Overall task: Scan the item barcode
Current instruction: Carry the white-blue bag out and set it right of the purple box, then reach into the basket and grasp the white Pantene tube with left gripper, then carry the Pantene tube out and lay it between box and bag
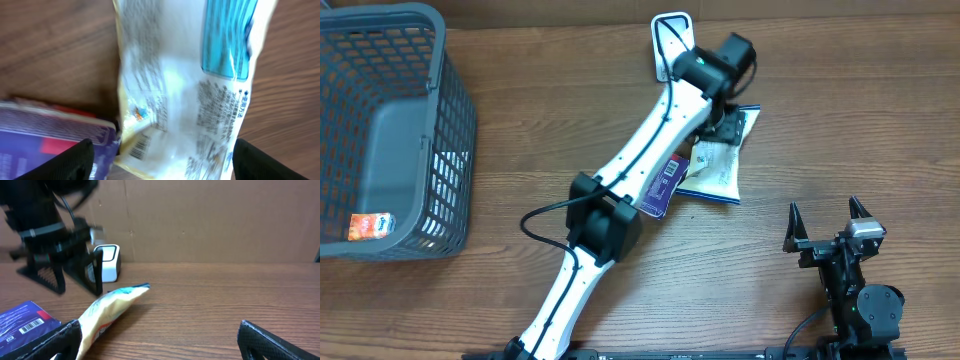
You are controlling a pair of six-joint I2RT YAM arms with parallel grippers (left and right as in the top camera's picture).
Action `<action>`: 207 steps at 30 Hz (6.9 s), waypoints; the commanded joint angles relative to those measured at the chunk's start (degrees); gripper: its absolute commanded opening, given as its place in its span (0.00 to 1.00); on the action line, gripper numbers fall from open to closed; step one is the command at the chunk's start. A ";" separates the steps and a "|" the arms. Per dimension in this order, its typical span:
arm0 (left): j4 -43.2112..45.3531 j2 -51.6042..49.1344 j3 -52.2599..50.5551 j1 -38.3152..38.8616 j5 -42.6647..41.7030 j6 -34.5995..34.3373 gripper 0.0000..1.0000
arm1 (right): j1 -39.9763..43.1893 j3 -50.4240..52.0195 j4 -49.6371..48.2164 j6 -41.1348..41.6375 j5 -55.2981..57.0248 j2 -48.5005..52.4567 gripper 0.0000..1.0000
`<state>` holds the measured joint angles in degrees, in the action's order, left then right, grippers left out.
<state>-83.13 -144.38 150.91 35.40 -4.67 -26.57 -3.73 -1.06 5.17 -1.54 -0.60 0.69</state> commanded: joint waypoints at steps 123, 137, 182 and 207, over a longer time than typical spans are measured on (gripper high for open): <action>-3.28 39.74 -6.19 -42.95 -24.15 15.65 0.04 | 0.39 0.59 -0.33 -0.42 0.55 -0.52 1.00; 13.35 27.17 -34.93 -9.92 -21.77 6.62 0.04 | 0.39 0.57 -0.33 -0.42 0.55 -0.52 1.00; -13.68 20.87 28.39 -43.30 -11.87 11.21 0.91 | 0.39 0.57 -0.31 -0.42 0.55 -0.52 1.00; -7.21 27.26 -14.36 -71.54 21.70 -5.44 1.00 | 0.39 0.57 -0.33 -0.42 0.55 -0.52 1.00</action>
<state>-92.03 -117.34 140.81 -35.38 11.31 -27.14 -3.73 -1.06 5.17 -1.56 -0.60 0.69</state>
